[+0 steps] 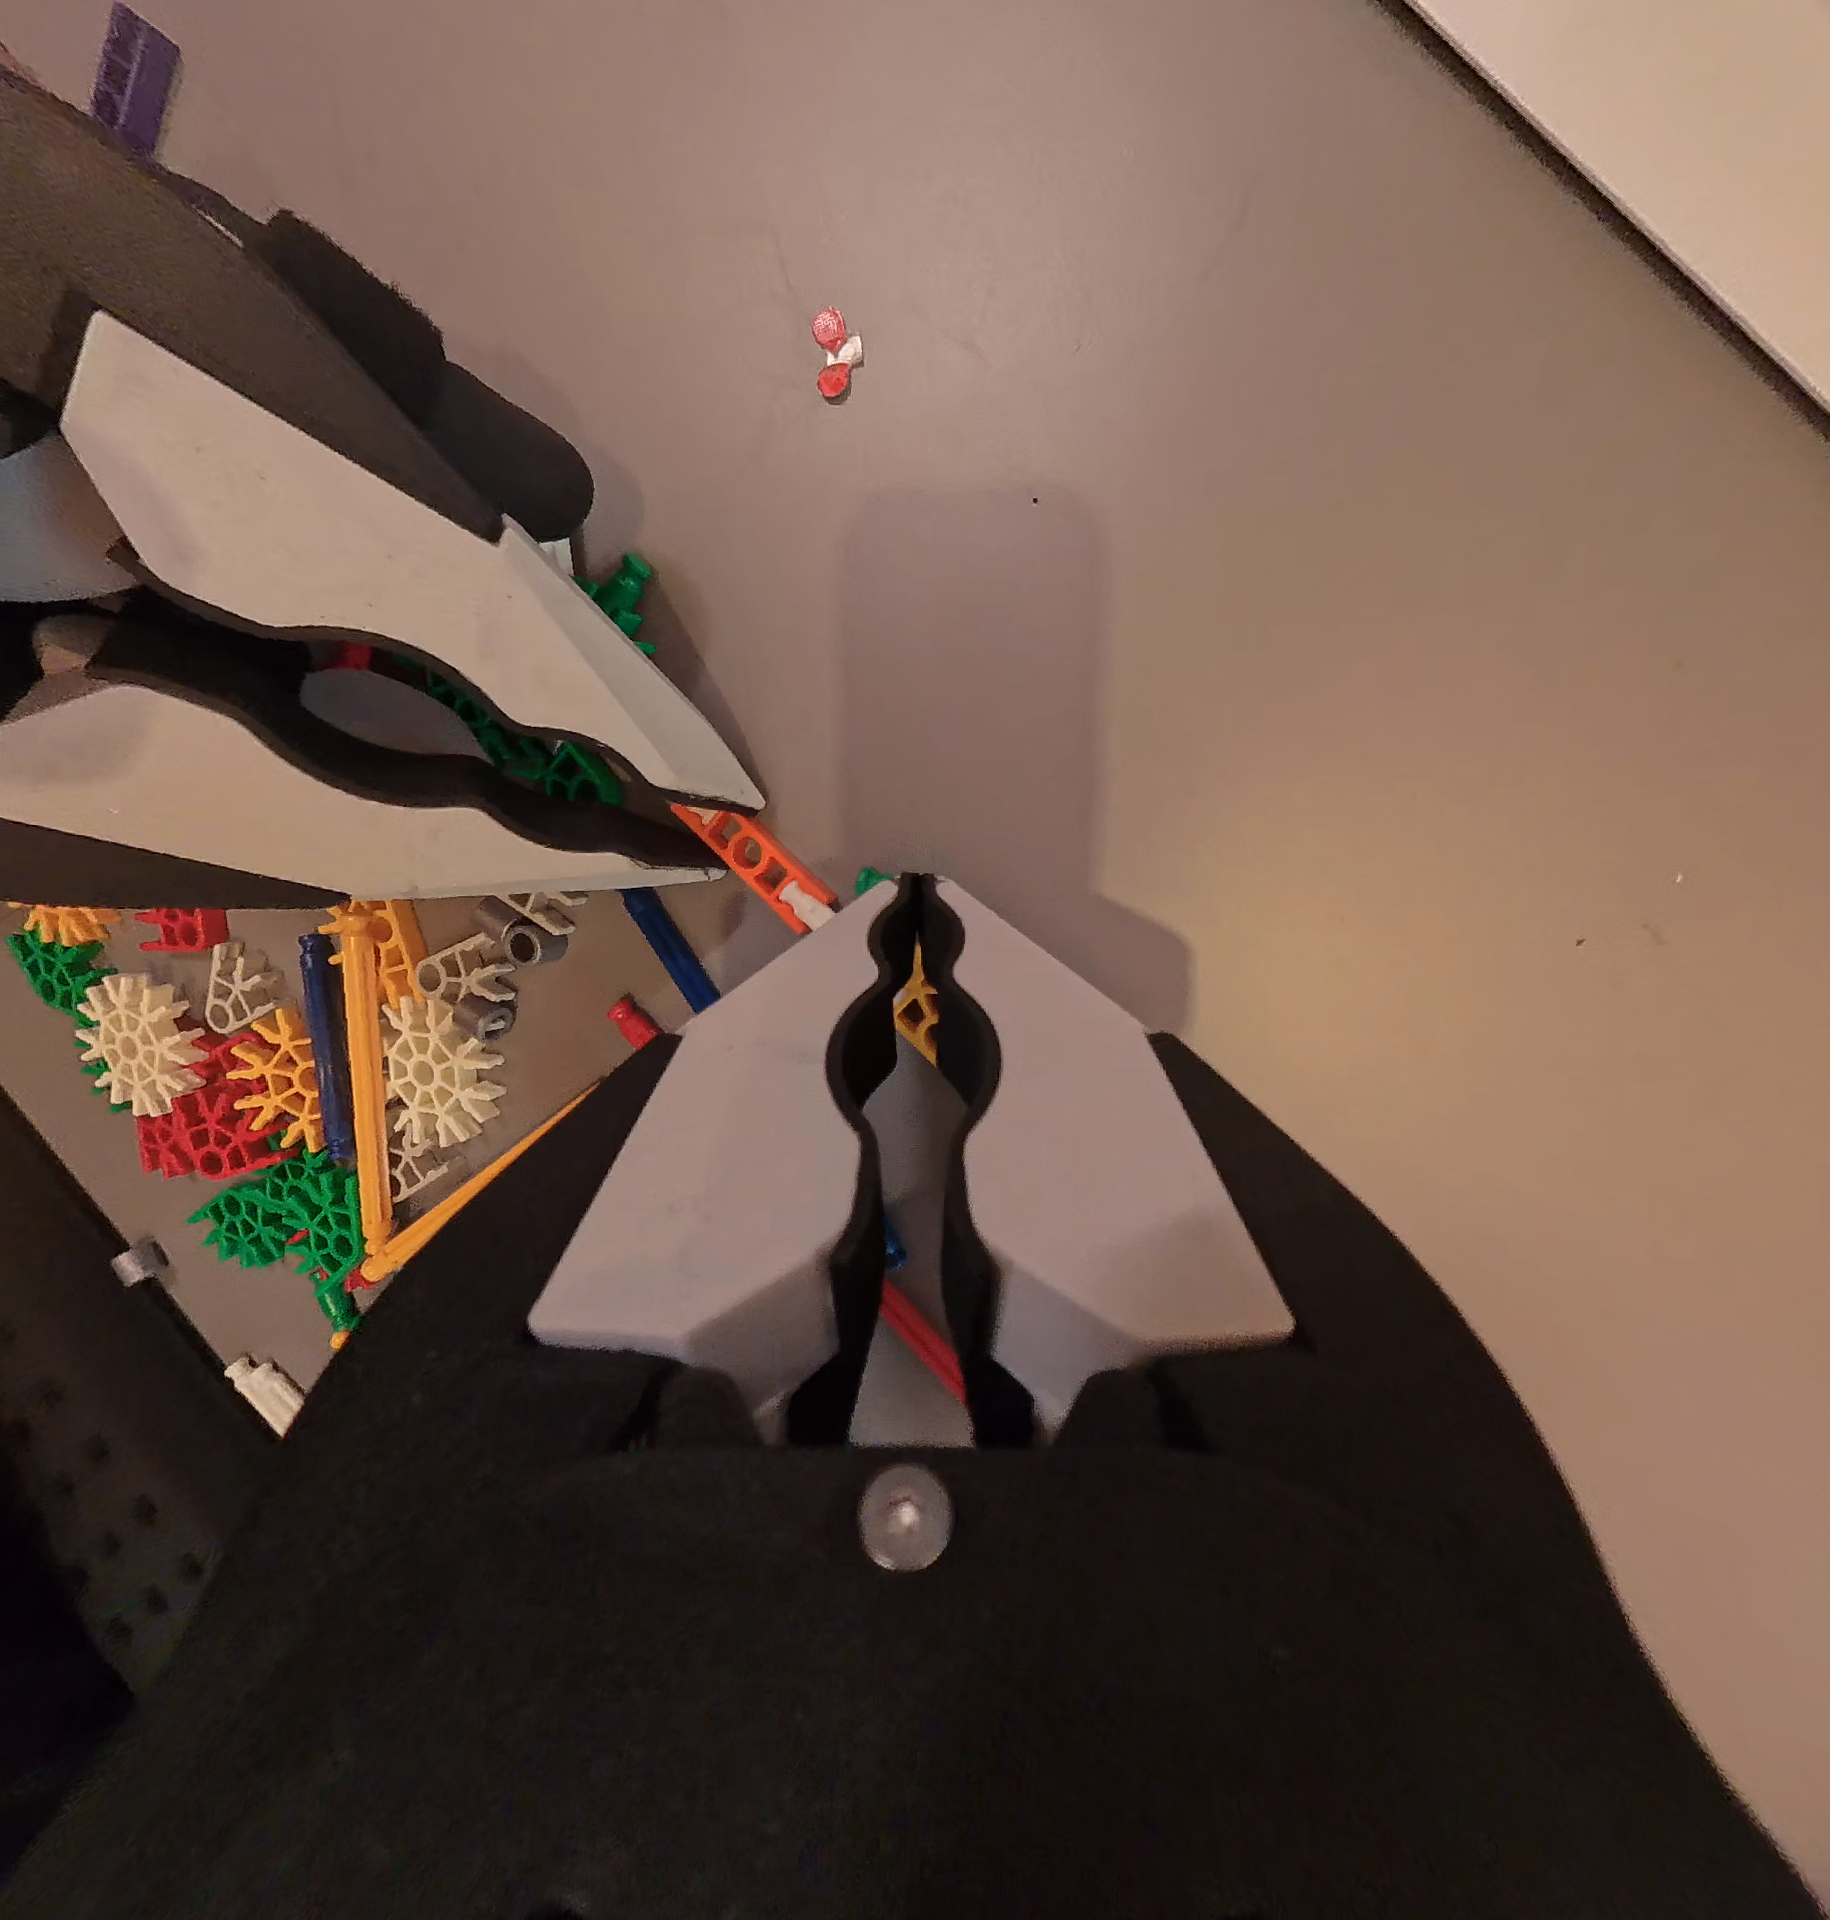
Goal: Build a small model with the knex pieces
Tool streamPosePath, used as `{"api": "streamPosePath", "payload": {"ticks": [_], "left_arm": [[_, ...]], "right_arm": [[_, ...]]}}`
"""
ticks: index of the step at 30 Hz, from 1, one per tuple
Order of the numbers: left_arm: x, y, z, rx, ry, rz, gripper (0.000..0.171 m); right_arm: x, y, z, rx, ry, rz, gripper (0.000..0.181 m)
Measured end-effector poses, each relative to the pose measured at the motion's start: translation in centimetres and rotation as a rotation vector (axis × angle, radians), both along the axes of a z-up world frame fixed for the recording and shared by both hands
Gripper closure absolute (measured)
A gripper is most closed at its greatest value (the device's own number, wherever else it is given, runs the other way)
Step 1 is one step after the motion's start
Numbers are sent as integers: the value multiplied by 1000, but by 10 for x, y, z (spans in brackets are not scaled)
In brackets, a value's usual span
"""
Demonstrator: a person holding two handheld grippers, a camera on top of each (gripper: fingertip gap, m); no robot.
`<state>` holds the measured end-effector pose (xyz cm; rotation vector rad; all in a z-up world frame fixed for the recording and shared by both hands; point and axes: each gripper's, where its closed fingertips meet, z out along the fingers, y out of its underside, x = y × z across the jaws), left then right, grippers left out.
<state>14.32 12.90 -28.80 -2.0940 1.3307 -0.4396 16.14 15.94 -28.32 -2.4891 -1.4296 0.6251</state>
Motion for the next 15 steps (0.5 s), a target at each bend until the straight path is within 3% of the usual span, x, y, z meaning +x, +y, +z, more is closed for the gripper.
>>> {"api": "streamPosePath", "payload": {"ticks": [6,15], "left_arm": [[0,0,0,-1,-10,4,164],[0,-8,0,-20,-4,-9,165]], "right_arm": [[0,-1,8,-21,23,12,181],[5,-9,4,113,-75,360,172]]}}
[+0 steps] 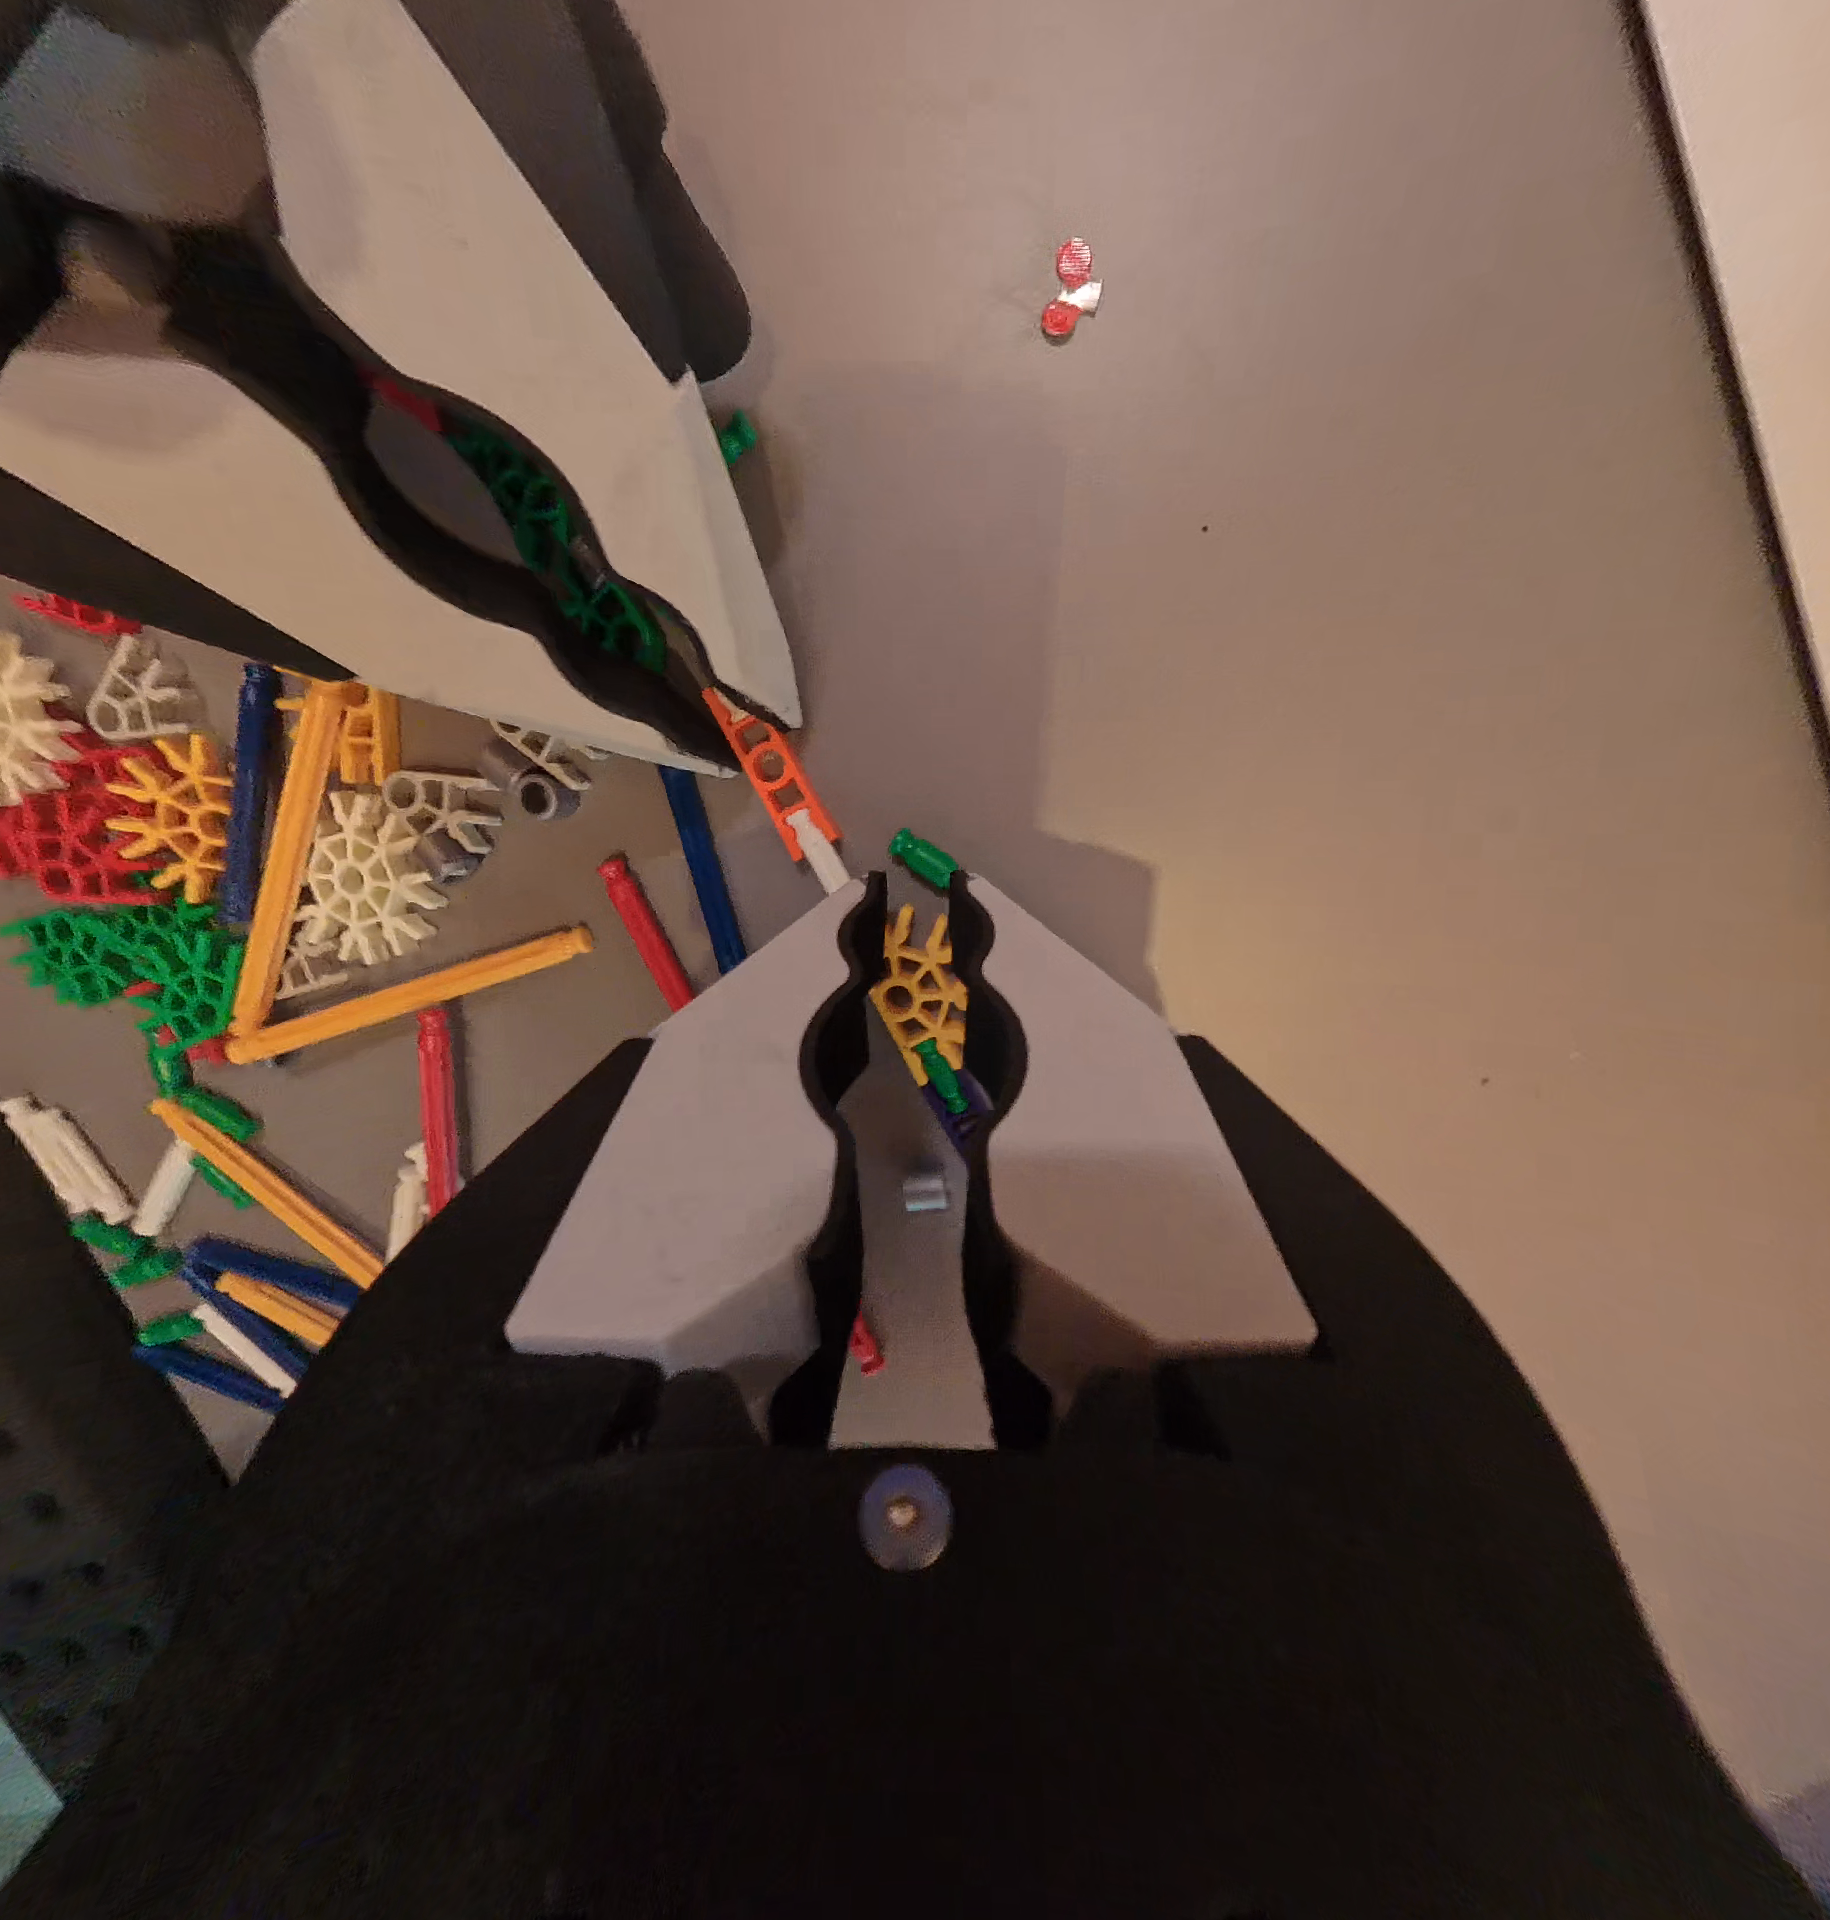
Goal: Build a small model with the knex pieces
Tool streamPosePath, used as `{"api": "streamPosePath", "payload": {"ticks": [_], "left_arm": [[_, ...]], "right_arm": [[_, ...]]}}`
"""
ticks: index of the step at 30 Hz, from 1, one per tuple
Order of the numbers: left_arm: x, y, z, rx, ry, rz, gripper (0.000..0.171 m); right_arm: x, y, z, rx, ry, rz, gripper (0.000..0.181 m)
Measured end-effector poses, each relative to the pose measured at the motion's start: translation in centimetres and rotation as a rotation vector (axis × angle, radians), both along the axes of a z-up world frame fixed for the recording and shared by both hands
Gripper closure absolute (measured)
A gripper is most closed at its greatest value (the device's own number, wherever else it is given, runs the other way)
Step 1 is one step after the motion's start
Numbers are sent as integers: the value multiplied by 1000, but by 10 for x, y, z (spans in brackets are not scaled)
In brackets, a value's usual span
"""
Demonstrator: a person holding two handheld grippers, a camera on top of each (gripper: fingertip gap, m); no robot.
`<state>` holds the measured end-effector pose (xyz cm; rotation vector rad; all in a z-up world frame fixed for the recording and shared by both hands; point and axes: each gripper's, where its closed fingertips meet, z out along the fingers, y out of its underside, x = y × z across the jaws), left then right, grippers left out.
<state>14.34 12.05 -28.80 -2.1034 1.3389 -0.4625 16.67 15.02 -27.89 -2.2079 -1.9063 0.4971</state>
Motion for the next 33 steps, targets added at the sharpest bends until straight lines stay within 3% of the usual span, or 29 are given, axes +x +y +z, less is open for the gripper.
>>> {"api": "streamPosePath", "payload": {"ticks": [6,11,20,33], "left_arm": [[0,-2,0,-4,-5,4,165],[0,-2,0,-3,-8,7,164],[0,-2,0,5,-21,22,164],[0,-2,0,7,-34,26,164]], "right_arm": [[-2,1,-8,56,-42,129,172],[-4,2,-11,51,-51,144,178],[4,5,6,-120,9,-172,178],[6,-3,-5,-163,-51,-275,178]]}}
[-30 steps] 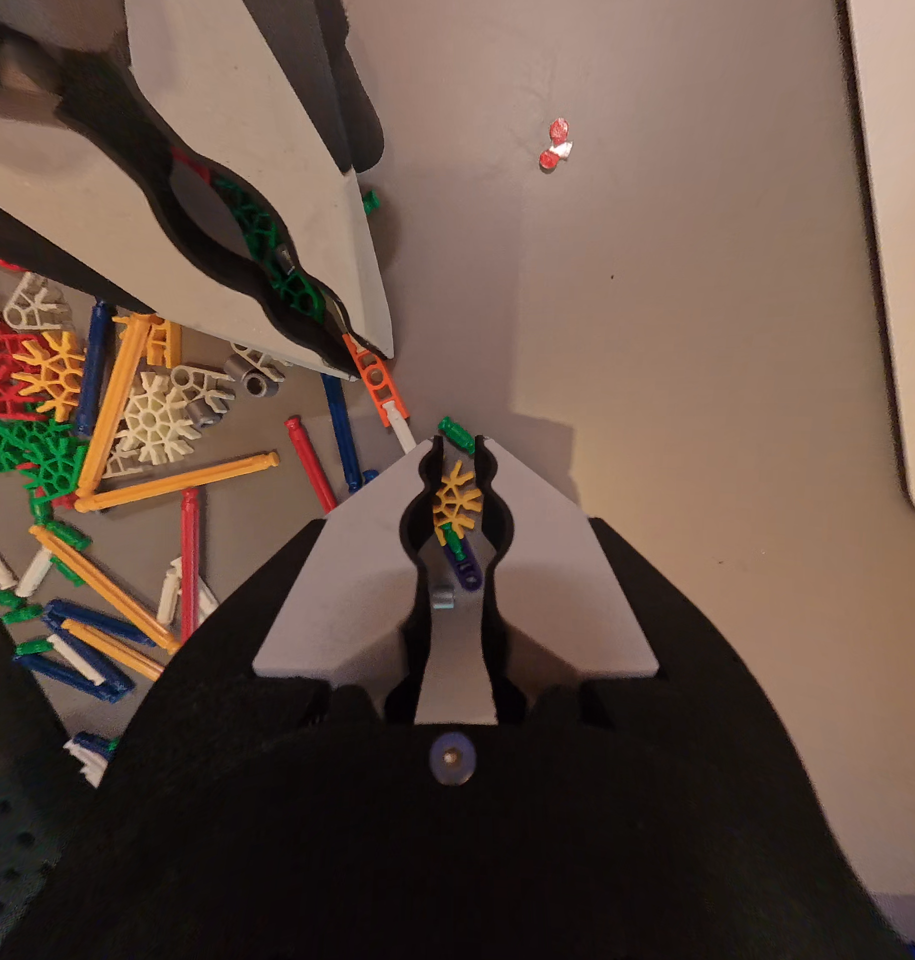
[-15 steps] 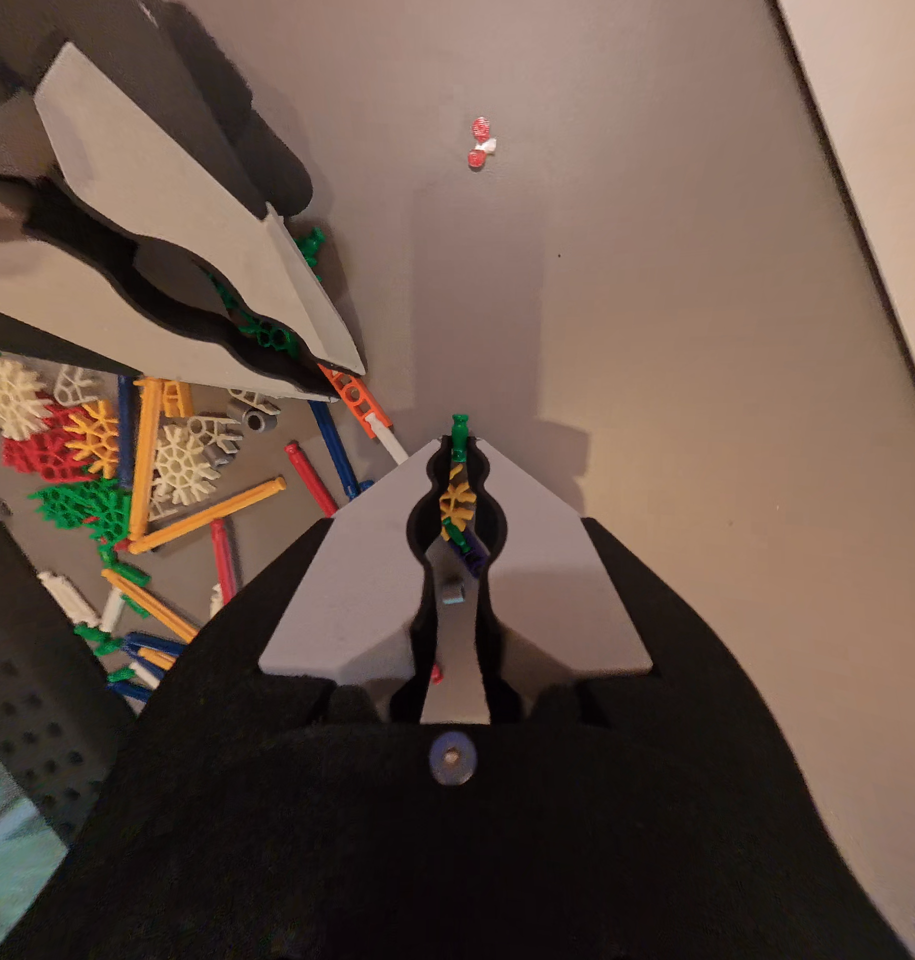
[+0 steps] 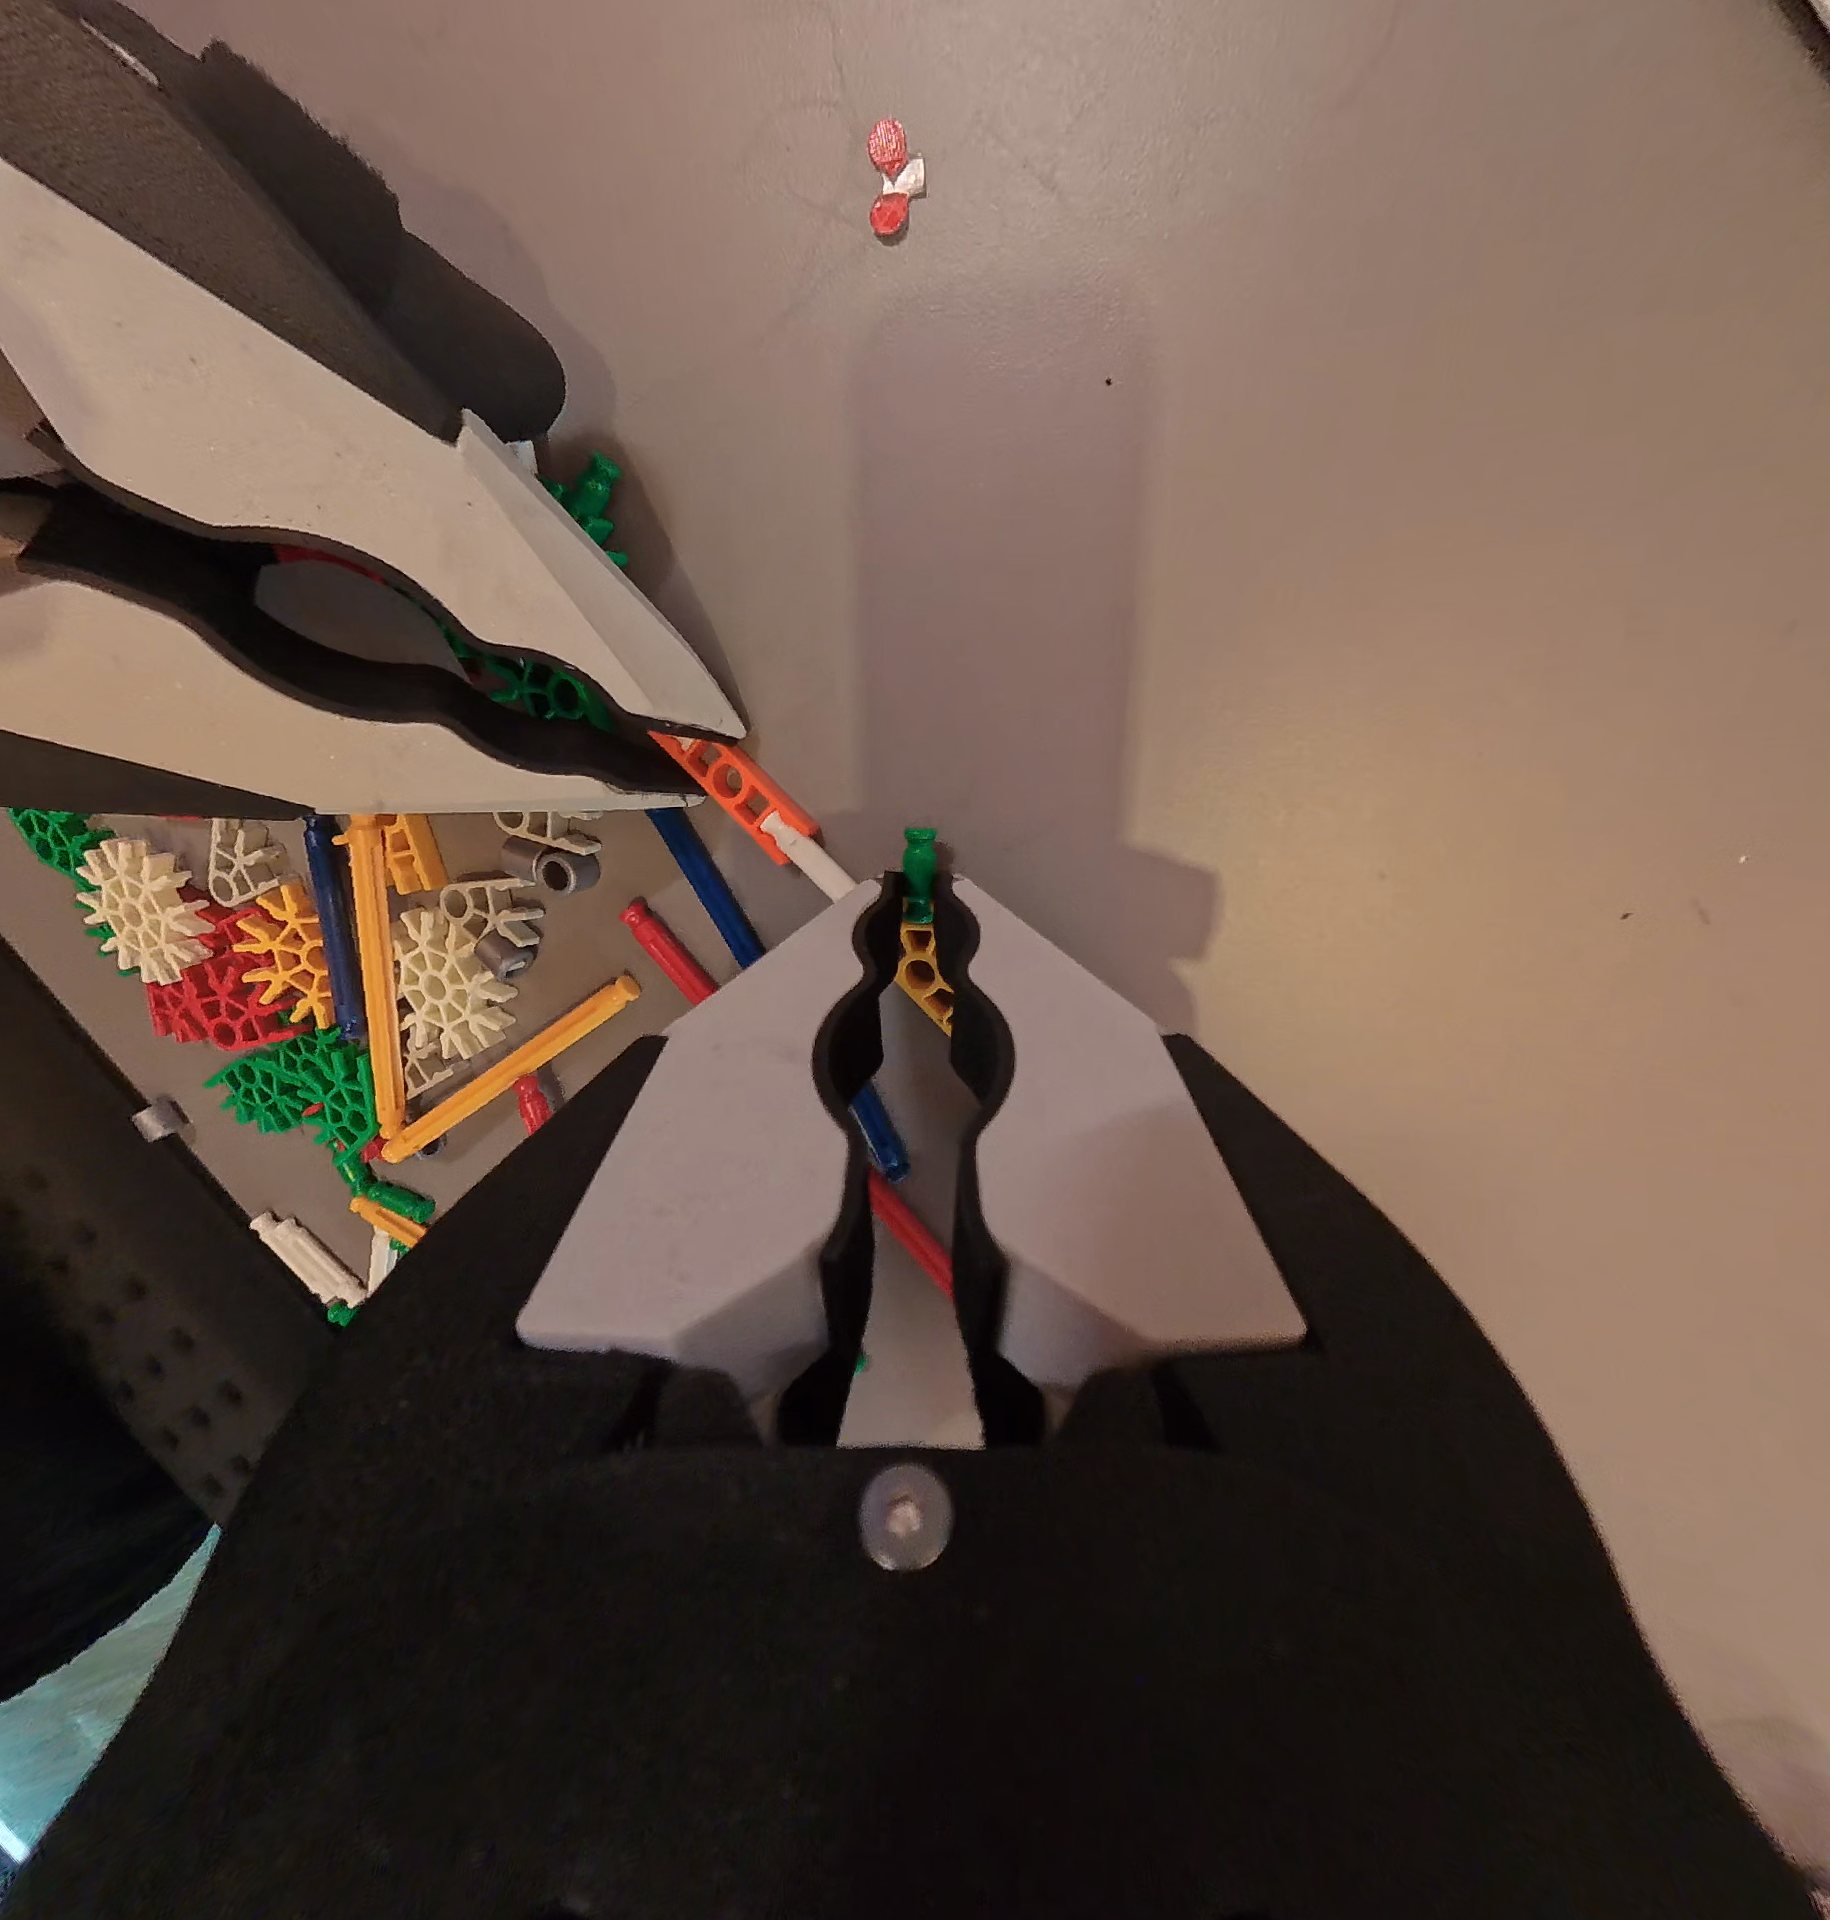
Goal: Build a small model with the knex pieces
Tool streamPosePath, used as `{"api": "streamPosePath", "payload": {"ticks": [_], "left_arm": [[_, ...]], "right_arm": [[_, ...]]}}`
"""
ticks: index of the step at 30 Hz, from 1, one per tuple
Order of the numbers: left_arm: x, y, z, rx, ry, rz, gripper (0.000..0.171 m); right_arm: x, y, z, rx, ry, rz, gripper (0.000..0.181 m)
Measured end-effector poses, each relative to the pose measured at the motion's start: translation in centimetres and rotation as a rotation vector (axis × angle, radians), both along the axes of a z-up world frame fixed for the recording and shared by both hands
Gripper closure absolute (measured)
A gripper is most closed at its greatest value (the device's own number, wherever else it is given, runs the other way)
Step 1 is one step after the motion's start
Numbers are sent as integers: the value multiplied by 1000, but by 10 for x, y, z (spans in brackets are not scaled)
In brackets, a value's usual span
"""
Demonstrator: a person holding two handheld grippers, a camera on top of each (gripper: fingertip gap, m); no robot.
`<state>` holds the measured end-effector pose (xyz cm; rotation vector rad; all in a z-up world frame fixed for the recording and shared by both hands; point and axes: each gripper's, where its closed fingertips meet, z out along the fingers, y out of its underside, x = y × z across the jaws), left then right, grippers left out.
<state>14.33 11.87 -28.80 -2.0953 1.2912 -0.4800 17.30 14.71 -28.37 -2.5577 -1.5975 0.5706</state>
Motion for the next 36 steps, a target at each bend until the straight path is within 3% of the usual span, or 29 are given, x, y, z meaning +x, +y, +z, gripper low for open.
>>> {"api": "streamPosePath", "payload": {"ticks": [12,18,36], "left_arm": [[0,0,0,-1,-8,-3,164],[0,0,0,-2,-13,-7,164],[0,0,0,-7,-23,-16,164]], "right_arm": [[3,-4,4,-50,-39,-1,169],[-1,4,12,-24,1,-2,175],[-11,3,0,-21,-42,42,181]]}}
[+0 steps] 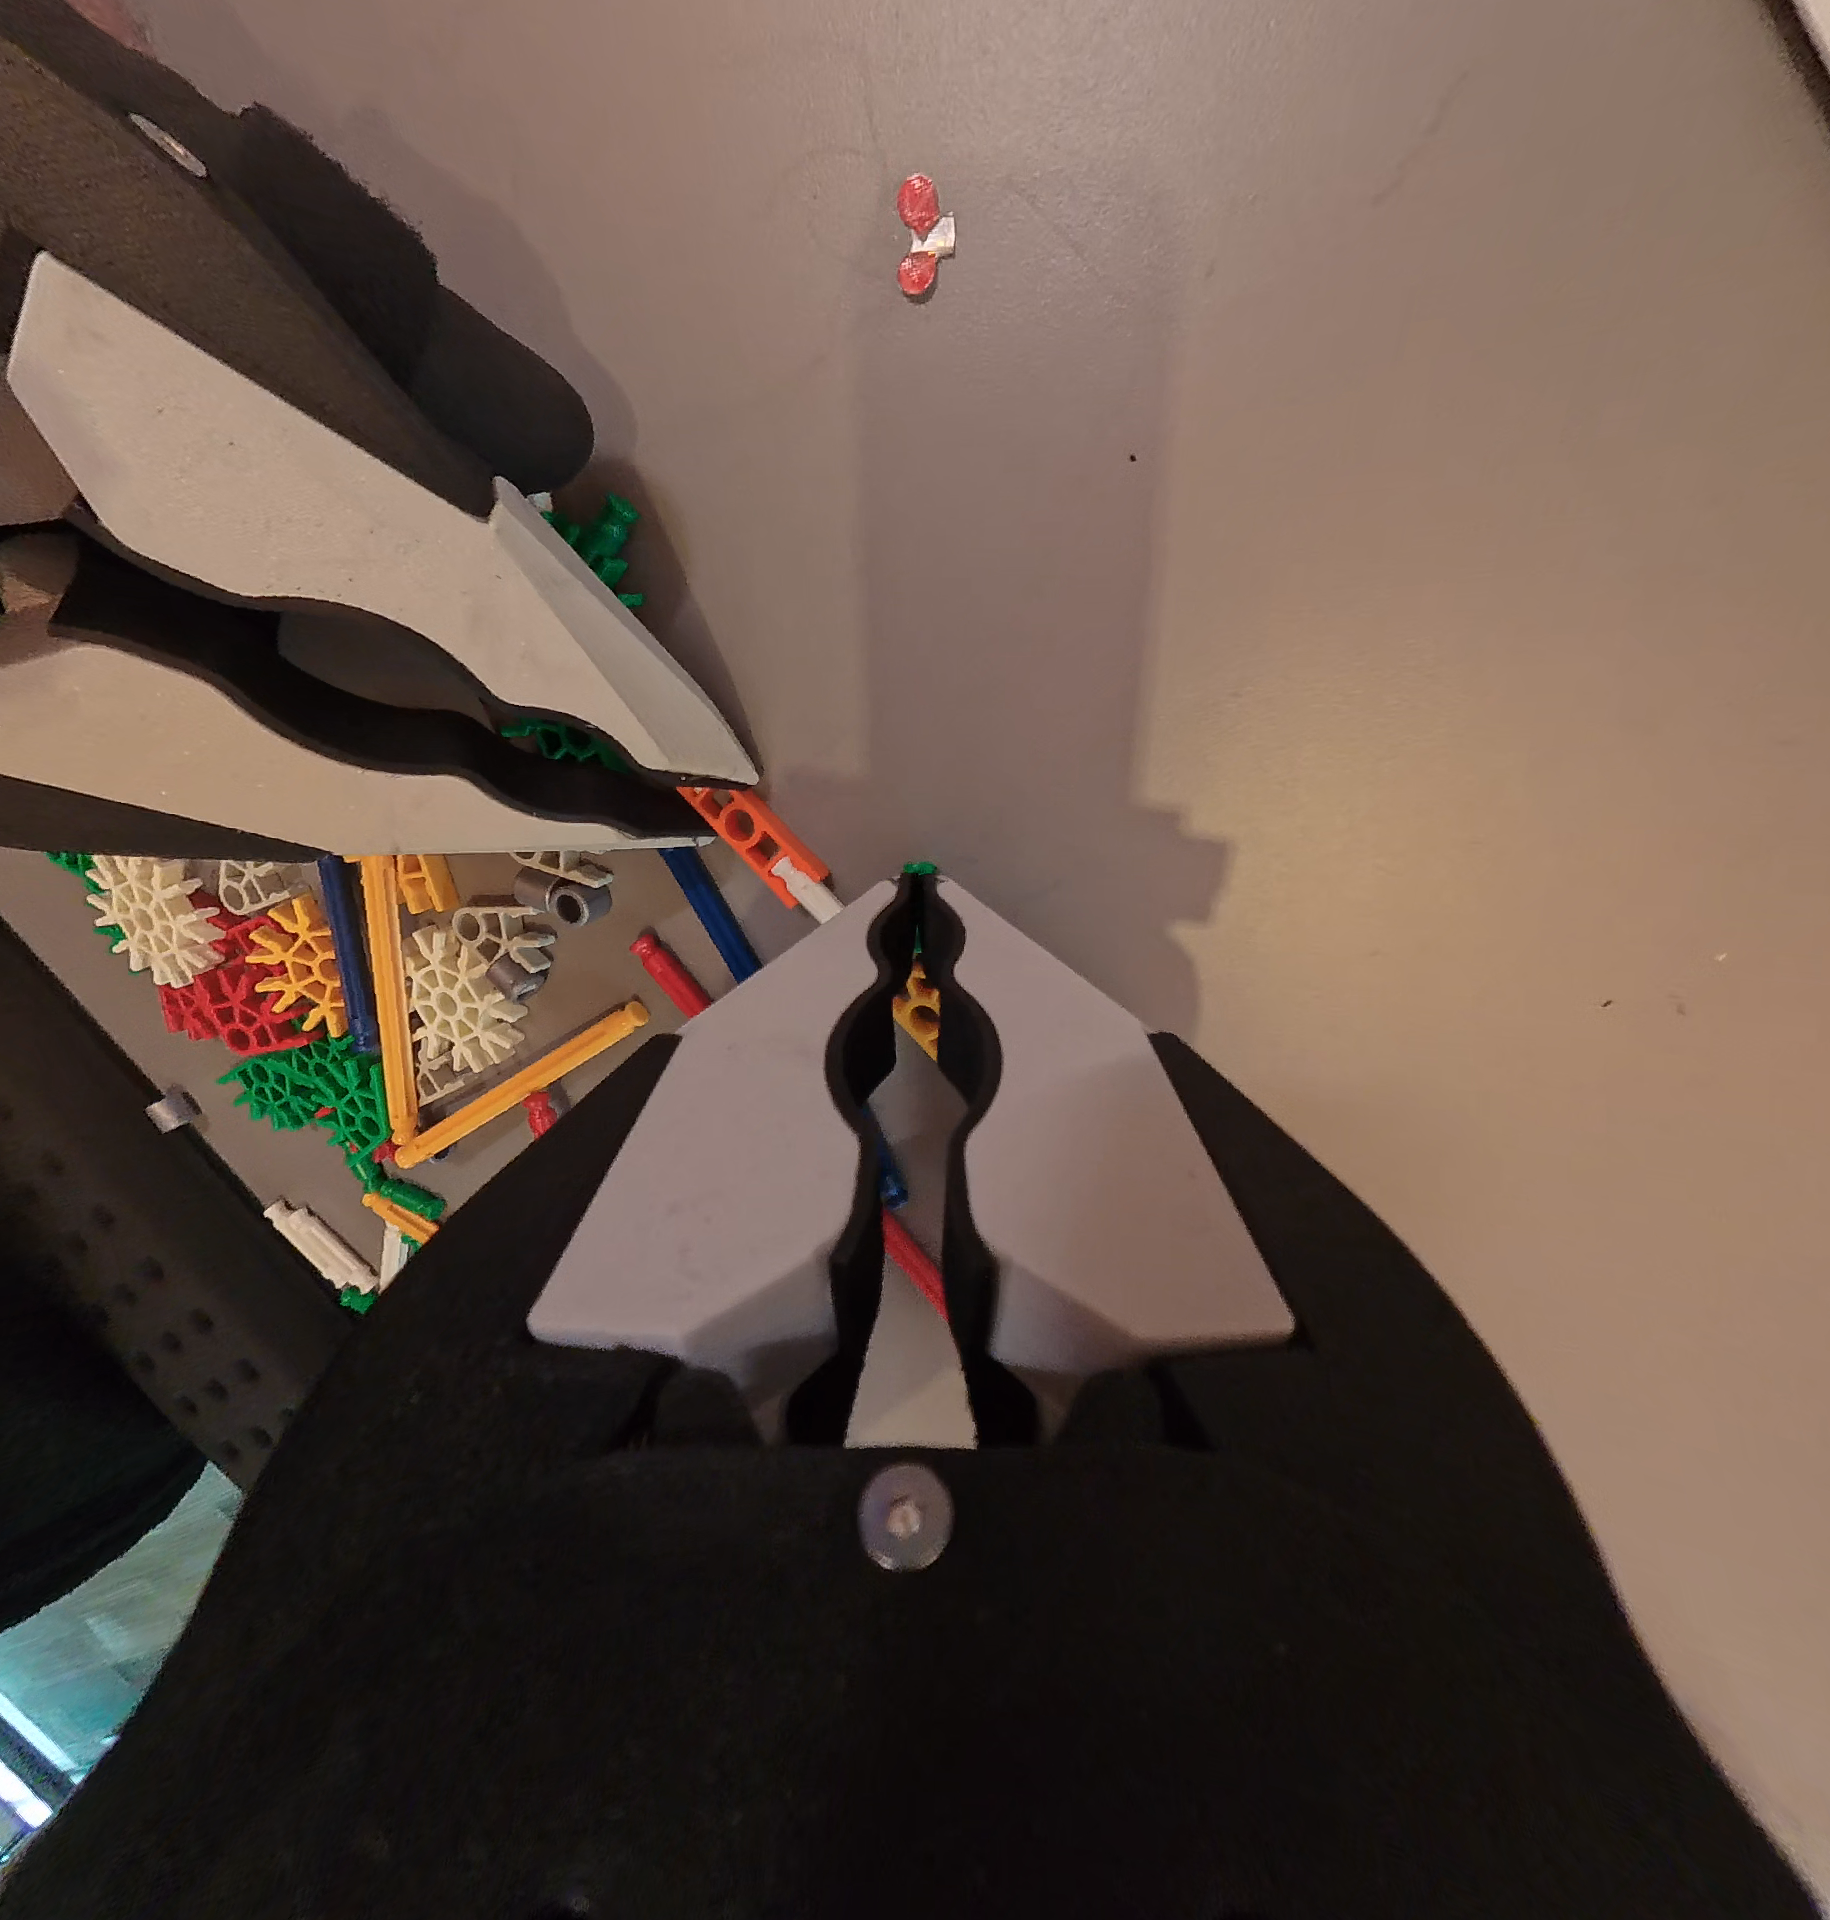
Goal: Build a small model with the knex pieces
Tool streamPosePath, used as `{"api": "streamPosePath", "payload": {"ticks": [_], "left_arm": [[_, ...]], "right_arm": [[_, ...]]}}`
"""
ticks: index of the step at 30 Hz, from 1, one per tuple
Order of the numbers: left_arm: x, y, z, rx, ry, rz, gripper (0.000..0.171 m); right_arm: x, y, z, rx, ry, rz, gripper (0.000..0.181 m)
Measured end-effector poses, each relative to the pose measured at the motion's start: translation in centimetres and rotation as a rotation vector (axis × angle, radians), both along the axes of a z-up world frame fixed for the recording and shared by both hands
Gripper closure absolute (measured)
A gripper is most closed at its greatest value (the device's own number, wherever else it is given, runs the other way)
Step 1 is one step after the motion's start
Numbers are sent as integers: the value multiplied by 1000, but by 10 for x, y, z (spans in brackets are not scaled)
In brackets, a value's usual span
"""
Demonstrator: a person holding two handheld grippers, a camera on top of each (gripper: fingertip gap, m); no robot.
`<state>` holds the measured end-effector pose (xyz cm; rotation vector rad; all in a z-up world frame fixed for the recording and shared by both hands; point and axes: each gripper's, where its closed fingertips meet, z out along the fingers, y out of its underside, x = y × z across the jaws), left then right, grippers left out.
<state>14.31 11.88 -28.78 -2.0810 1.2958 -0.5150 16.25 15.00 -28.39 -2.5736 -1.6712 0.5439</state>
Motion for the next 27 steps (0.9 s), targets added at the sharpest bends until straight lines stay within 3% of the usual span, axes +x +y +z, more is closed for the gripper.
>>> {"api": "streamPosePath", "payload": {"ticks": [4,27], "left_arm": [[0,0,0,-1,-3,0,164],[0,0,0,-5,4,-4,164]], "right_arm": [[4,-2,-2,-5,-28,13,173],[11,-5,0,-9,-17,-48,176]]}}
